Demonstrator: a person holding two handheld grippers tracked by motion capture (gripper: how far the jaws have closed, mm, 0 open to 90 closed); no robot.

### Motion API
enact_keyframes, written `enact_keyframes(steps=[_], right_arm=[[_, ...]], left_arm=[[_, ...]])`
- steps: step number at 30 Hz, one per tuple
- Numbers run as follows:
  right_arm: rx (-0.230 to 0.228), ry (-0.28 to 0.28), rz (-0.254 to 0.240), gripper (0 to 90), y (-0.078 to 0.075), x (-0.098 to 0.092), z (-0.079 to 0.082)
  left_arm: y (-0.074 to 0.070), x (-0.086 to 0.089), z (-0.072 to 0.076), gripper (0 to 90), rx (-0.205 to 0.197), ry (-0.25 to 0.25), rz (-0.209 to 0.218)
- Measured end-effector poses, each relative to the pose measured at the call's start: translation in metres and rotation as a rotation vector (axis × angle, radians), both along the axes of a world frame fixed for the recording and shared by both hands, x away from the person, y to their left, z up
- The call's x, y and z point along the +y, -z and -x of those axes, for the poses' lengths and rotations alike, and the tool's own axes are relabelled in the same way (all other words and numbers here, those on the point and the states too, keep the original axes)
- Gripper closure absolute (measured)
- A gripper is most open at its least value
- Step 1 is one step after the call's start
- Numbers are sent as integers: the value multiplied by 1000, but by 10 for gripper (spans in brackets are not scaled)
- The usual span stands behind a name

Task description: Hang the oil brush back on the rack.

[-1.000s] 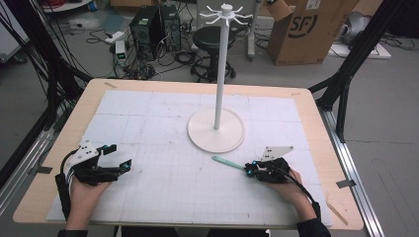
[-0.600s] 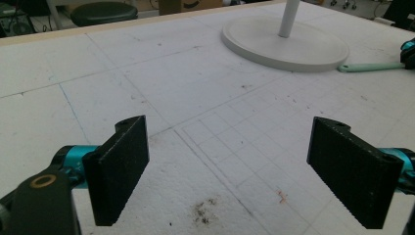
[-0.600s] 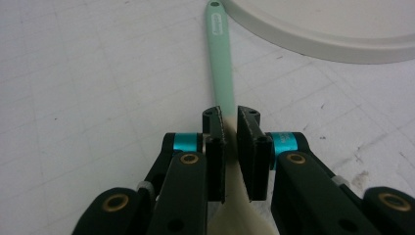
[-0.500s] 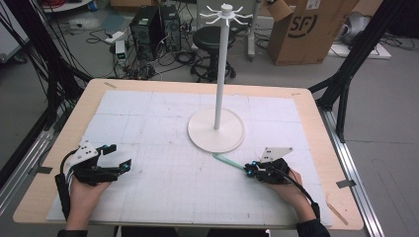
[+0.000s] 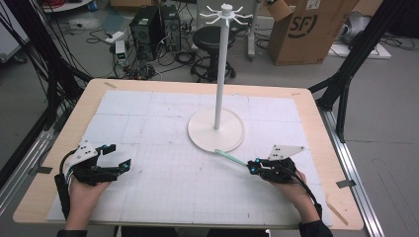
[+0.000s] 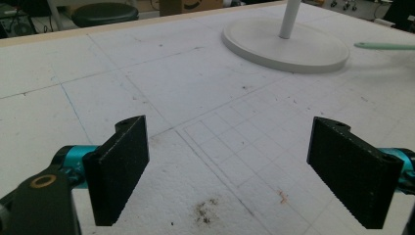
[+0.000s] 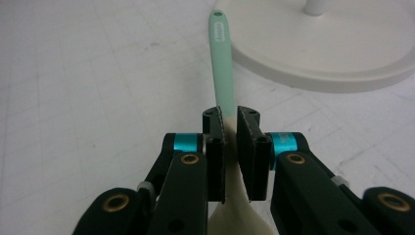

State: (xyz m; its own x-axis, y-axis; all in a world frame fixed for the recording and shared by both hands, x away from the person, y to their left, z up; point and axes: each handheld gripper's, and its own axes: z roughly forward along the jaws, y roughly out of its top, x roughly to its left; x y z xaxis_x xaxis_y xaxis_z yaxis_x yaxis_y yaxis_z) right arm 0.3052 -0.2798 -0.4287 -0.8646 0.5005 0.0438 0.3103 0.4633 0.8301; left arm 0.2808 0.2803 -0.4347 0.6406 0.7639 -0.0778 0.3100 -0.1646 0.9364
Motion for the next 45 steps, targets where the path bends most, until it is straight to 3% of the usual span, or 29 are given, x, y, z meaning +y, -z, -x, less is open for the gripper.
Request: enact_keyframes(steps=[11,17,20,35,45], right_arm=[[-56,66,-96,830,-39,-16,2],[-100,77,-116,829,-71,-22,4],[-123,82,-143,829,-89,-26,5],[-272,154,-192,830,-181,-43,12],[-325,189,-223,830,-218,-43,10]], left_arm=[[2,0,-2,161,8,0,-4],[5,0,-3,159,15,0,2],[9,2,-3,160,7,0,26],[13,4,-2,170,-19,0,42],[14,4,-1,177,-23,-2,49]])
